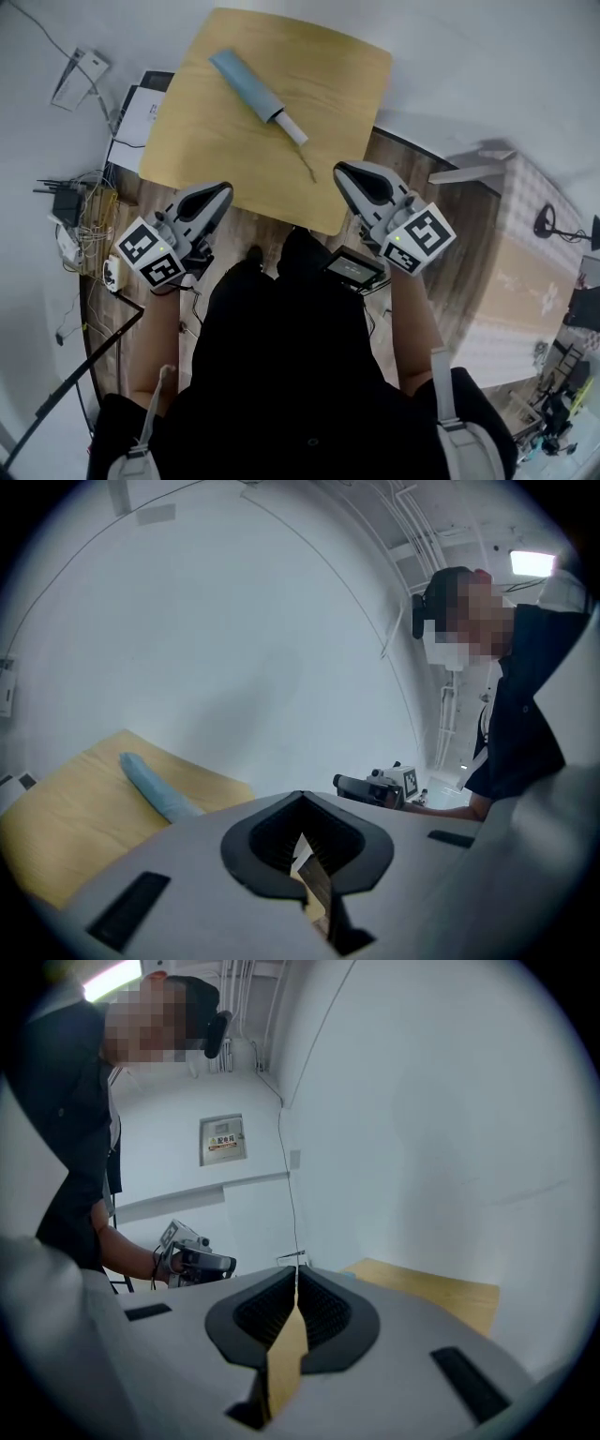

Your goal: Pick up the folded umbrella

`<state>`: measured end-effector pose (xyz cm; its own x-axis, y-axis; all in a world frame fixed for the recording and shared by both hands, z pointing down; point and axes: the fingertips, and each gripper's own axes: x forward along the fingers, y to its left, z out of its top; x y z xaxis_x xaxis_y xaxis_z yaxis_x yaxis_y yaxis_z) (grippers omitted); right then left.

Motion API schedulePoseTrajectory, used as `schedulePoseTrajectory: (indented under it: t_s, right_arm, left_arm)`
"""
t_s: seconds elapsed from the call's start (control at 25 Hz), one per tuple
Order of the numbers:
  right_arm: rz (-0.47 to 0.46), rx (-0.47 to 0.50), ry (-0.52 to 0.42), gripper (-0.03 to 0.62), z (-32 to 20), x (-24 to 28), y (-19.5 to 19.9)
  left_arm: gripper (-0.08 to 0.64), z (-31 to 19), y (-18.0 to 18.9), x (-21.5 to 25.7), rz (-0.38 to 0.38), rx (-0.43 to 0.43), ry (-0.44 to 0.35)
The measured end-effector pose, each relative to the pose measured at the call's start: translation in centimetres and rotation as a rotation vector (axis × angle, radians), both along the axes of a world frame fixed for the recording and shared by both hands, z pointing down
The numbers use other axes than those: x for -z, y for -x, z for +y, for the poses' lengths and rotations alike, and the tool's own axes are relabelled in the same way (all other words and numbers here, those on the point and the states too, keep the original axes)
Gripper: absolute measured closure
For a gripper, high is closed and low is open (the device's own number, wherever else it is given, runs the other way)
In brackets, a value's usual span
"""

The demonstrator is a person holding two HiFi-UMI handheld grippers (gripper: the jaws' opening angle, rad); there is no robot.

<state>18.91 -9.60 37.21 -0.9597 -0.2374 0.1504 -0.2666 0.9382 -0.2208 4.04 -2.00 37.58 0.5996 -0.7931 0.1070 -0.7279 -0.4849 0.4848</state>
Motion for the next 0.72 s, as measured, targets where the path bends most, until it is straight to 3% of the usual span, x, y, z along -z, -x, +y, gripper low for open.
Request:
schedulePoseTrajectory:
  t_s: [0.16,0.28,0.52,0.72]
  right_arm:
    - [0.021,-0.036,0.025,0.571,-4.8,-0.2,-2.2]
    - [0.017,-0.040,0.042,0.572,-6.8,-0.6,-3.3]
    - [0.057,-0.049,0.008,0.572,-9.4,-2.0,-3.1]
    - [0.056,-0.061,0.021,0.571,-10.2,-2.0,-3.0]
  left_arm:
    - [0.549,-3.4,-1.7,1.5,0.044,0.023,-0.002]
    - [0.549,-4.4,-2.5,2.9,0.011,0.040,-0.017]
    - [0.549,-4.1,-1.5,2.7,-0.037,0.087,0.024]
    - [0.549,-5.0,0.2,3.4,-0.032,0.103,0.004]
